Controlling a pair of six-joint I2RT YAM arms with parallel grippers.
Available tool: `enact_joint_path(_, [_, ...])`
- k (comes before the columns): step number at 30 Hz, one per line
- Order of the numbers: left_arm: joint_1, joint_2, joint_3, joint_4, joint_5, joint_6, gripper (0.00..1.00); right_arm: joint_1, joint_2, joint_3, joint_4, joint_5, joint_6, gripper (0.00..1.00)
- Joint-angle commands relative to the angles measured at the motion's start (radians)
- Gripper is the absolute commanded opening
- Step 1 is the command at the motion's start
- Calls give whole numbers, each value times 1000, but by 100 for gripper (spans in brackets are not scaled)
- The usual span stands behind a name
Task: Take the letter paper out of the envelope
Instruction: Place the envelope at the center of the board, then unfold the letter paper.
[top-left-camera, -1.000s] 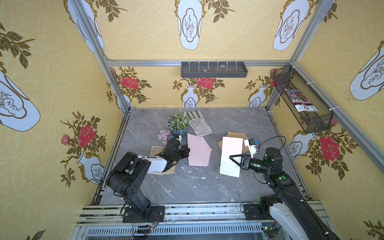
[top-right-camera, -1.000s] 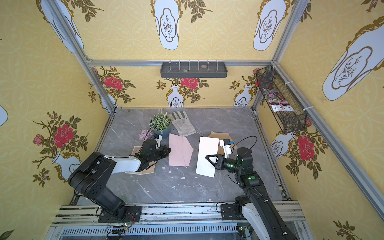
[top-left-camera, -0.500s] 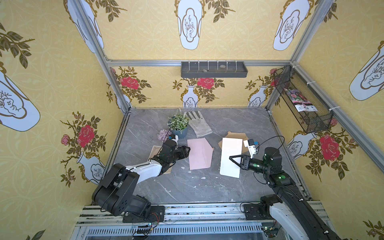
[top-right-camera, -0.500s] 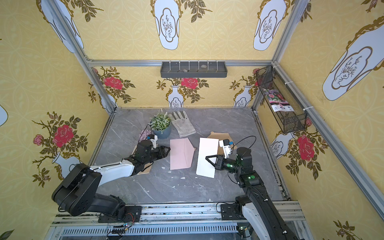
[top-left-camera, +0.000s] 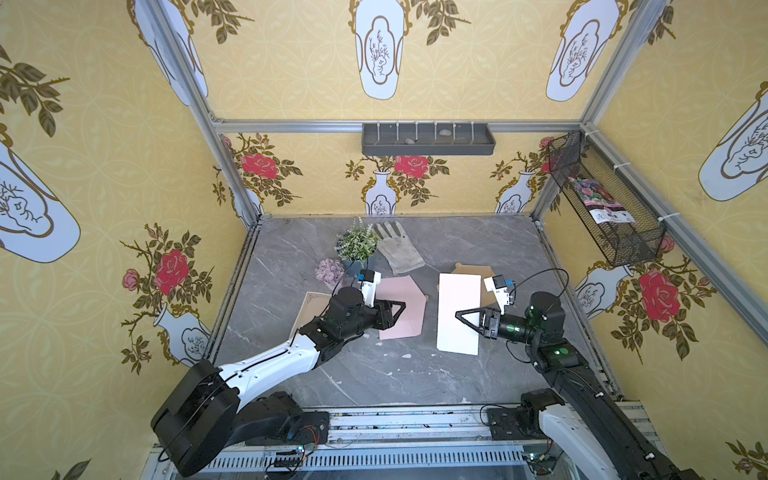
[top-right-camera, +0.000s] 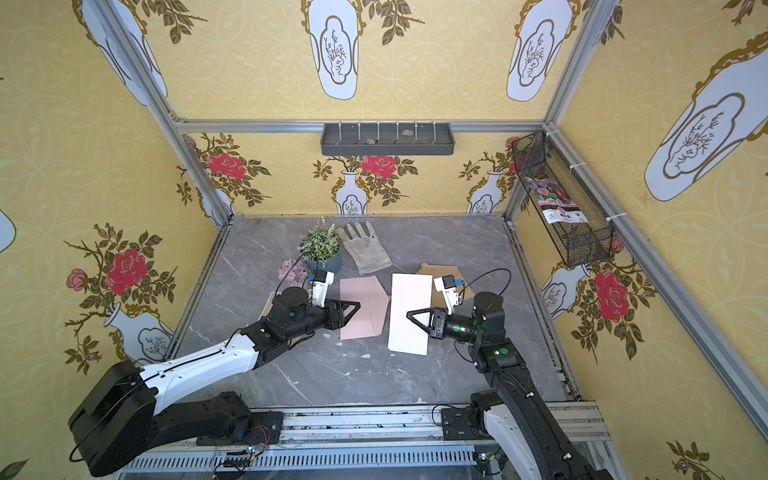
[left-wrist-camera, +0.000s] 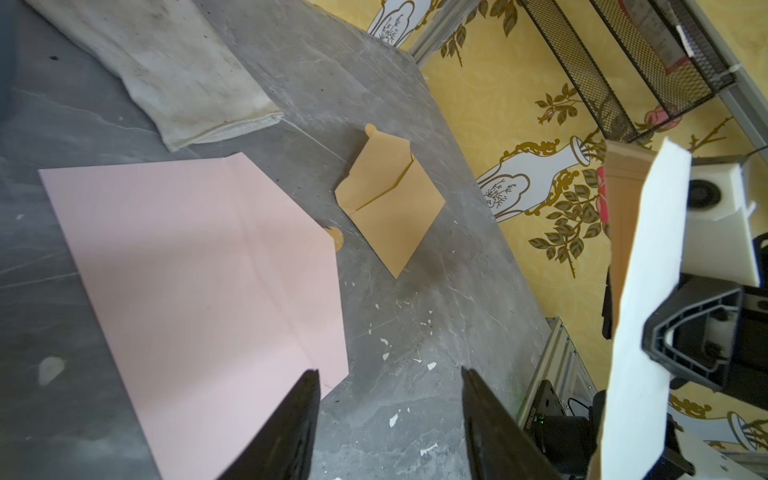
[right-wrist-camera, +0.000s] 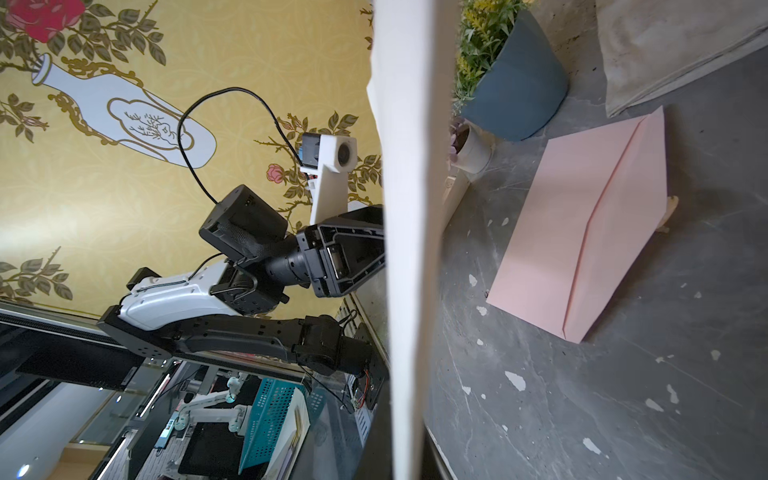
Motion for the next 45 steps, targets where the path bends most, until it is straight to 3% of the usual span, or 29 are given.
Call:
enact_joint_path(1, [-24, 45, 0, 100, 8, 2, 55, 0, -12, 9, 63, -22, 22, 0])
enact_joint_path(13, [-133, 172, 99, 185, 43, -43, 54, 0, -14, -14, 65, -14, 21, 0])
enact_joint_path(36, [-164, 226, 132, 226, 69, -73, 55, 1, 18, -62, 141, -24, 47, 0])
enact_joint_path(45, [-165, 183, 90, 210, 0, -69, 55, 1, -7, -34, 69, -18, 15, 0])
